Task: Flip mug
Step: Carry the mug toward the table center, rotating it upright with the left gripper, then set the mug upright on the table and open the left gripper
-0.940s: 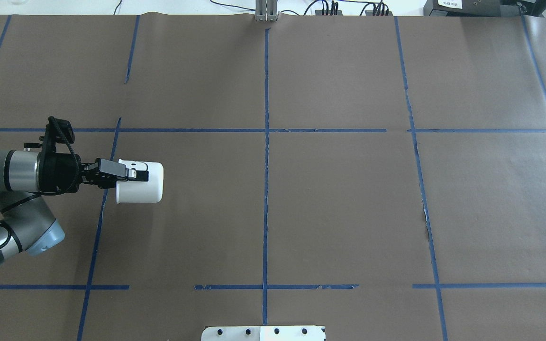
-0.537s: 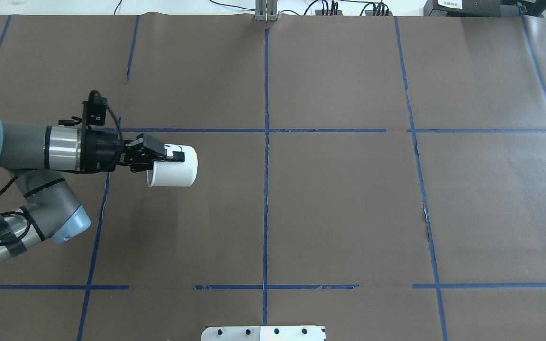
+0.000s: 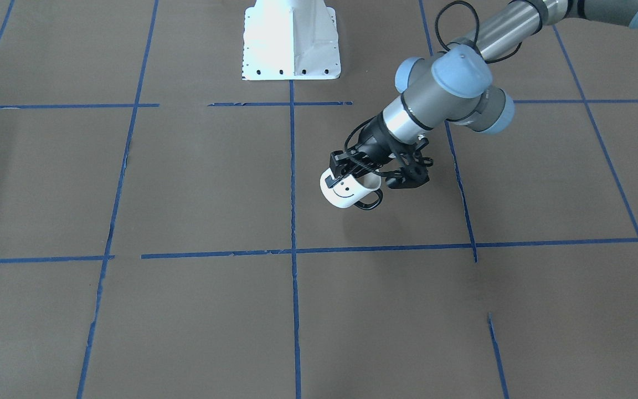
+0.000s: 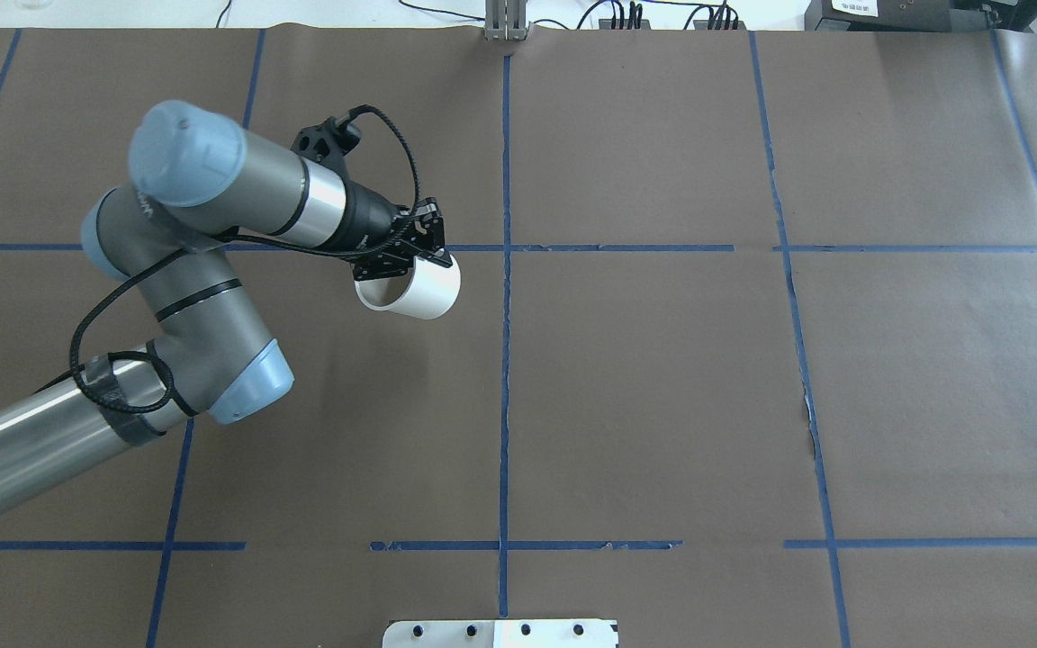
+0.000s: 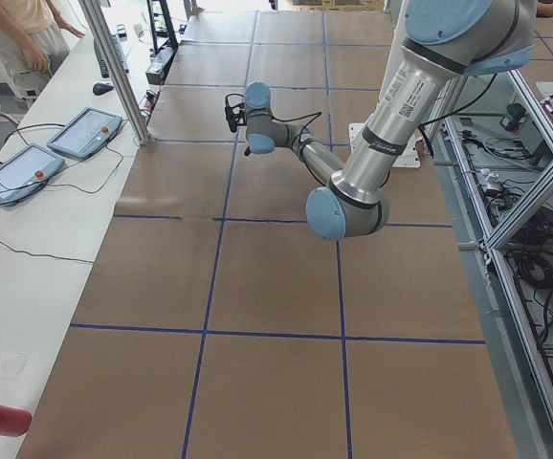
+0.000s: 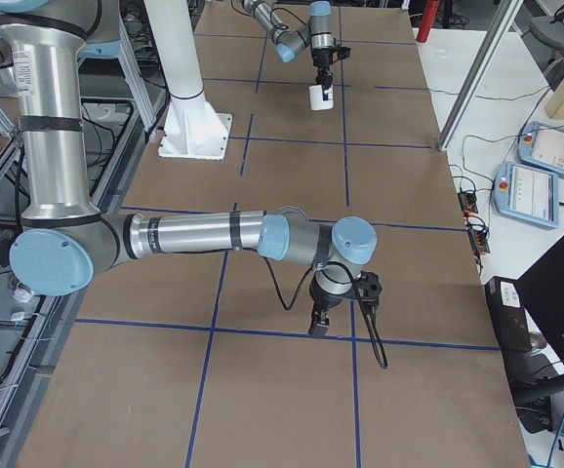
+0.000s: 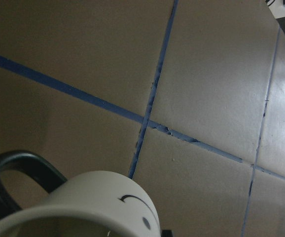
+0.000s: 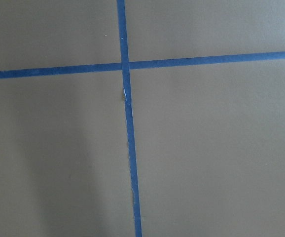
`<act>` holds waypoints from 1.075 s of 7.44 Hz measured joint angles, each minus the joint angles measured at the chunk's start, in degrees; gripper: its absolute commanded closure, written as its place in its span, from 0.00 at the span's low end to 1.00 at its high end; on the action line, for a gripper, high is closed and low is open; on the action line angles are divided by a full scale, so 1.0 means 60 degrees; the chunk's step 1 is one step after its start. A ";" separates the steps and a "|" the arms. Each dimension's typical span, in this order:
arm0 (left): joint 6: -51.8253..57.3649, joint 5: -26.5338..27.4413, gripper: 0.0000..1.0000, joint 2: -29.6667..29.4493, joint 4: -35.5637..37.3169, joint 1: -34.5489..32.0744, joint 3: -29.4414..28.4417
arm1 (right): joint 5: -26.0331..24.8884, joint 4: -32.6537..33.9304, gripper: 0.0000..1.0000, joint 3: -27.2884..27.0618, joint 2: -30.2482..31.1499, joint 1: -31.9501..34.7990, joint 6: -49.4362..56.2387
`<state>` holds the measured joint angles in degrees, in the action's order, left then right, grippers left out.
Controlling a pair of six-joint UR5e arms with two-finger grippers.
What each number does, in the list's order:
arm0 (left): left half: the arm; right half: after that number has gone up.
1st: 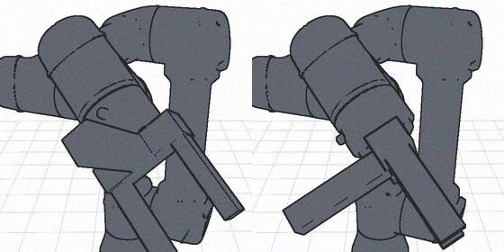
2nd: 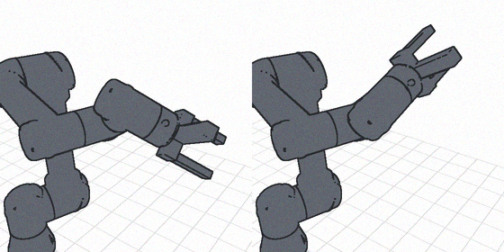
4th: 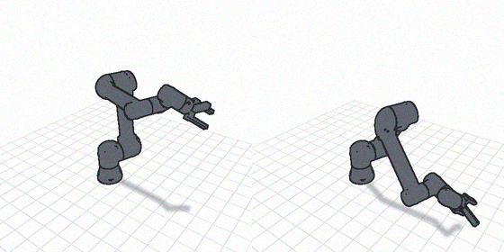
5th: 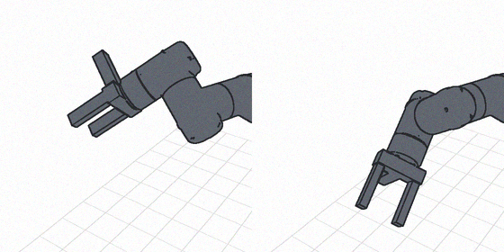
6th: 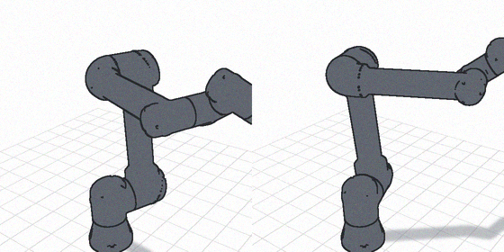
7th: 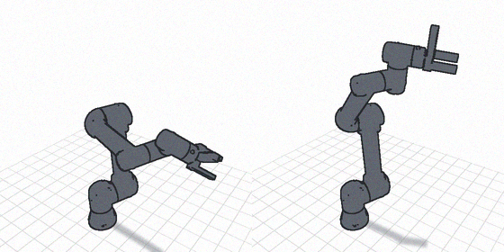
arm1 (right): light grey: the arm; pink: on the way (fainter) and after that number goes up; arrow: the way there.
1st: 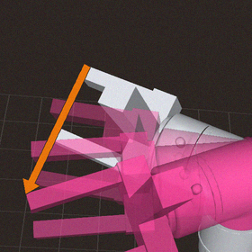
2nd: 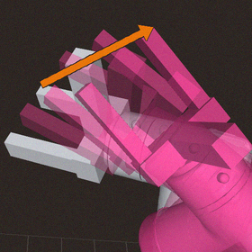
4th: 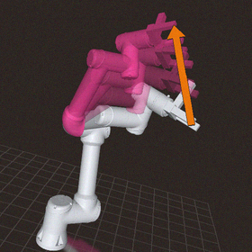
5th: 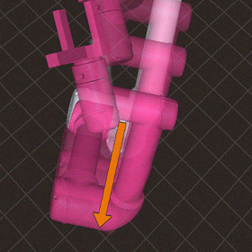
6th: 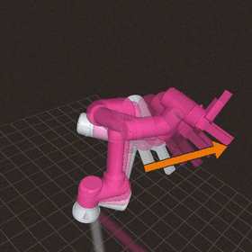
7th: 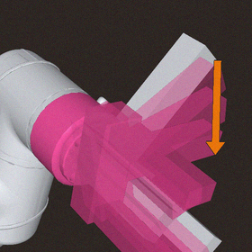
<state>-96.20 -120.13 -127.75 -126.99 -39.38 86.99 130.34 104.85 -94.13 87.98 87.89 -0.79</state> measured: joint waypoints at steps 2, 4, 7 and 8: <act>0.0876 0.0251 1.00 -0.1299 0.3123 0.0396 -0.0326 | 0.0000 0.0000 0.00 0.0000 0.0000 0.0000 0.0000; 0.1230 0.0753 1.00 -0.2538 0.4426 0.0892 -0.1735 | 0.0000 0.0000 0.00 0.0000 0.0000 0.0000 0.0000; 0.1278 0.1443 0.04 -0.3024 0.4647 0.1385 -0.2586 | 0.0000 0.0000 0.00 0.0000 0.0000 0.0000 0.0000; 0.1269 0.1590 0.00 -0.3030 0.4653 0.1513 -0.2578 | 0.0000 0.0000 0.00 0.0000 0.0000 0.0000 0.0000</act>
<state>-88.58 -110.59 -145.93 -99.07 -30.31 71.52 130.34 104.85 -94.13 87.98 87.89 -0.79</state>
